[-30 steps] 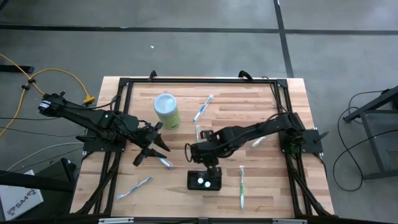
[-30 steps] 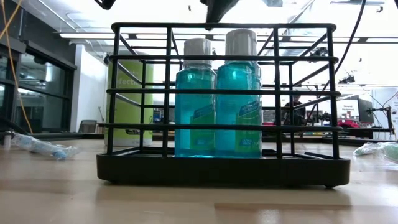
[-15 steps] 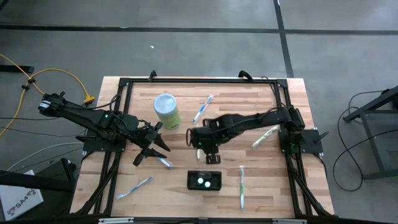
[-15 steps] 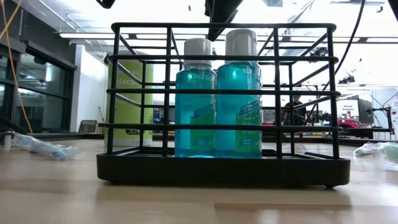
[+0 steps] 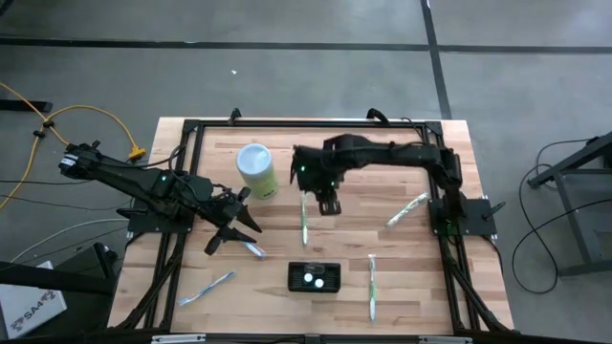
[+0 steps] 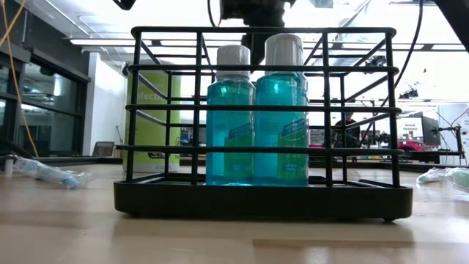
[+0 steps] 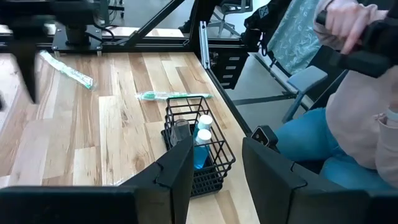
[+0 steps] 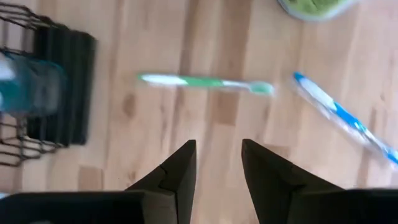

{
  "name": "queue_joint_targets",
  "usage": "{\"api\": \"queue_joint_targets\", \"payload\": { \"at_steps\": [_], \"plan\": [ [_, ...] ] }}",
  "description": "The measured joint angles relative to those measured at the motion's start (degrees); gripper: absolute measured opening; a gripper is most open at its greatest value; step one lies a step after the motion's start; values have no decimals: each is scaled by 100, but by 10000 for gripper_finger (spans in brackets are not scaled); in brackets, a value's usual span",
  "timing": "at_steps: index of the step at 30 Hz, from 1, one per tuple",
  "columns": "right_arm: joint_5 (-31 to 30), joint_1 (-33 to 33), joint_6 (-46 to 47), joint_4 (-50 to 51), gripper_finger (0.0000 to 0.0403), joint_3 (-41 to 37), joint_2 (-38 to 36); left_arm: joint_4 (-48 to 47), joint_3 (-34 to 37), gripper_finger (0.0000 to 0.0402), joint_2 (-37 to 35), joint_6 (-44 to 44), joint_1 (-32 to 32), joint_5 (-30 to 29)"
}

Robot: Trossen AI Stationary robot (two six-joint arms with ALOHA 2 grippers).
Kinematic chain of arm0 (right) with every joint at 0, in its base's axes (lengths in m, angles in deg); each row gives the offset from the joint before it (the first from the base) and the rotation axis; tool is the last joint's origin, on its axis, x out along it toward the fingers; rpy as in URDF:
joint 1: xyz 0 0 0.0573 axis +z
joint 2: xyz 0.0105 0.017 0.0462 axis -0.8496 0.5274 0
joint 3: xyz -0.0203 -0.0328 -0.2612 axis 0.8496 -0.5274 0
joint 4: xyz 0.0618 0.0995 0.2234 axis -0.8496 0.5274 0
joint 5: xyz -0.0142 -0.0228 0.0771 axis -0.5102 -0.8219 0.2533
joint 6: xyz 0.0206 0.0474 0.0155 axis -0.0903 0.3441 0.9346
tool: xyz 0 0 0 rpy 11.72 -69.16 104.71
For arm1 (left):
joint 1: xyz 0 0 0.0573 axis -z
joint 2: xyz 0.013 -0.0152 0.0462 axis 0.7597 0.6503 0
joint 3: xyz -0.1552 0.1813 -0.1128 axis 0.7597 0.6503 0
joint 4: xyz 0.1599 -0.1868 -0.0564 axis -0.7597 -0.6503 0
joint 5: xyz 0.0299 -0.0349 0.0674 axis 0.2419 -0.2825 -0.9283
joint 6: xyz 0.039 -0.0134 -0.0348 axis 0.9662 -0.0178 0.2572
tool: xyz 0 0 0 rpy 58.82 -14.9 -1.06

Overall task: Pick & Place toothbrushing station
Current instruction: Put the top blue toothbrush into the mesh organizer

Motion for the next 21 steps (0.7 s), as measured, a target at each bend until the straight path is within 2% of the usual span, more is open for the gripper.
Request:
{"api": "queue_joint_targets", "payload": {
  "at_steps": [3,7,10,17,21],
  "plan": [
    [160,-243,-125,124,120,0,0,0,0,133,0,1,1,1],
    [742,-541,-387,118,120,-6,2,0,0,133,0,1,2,0],
    [1091,-702,-511,-140,120,-295,-2,0,0,133,0,0,2,0],
    [1201,-998,-540,-422,120,-1167,11,-1,0,133,0,0,2,2],
    [1242,-1136,-787,-514,120,-1394,11,0,0,133,0,1,2,2]
  ]
}}
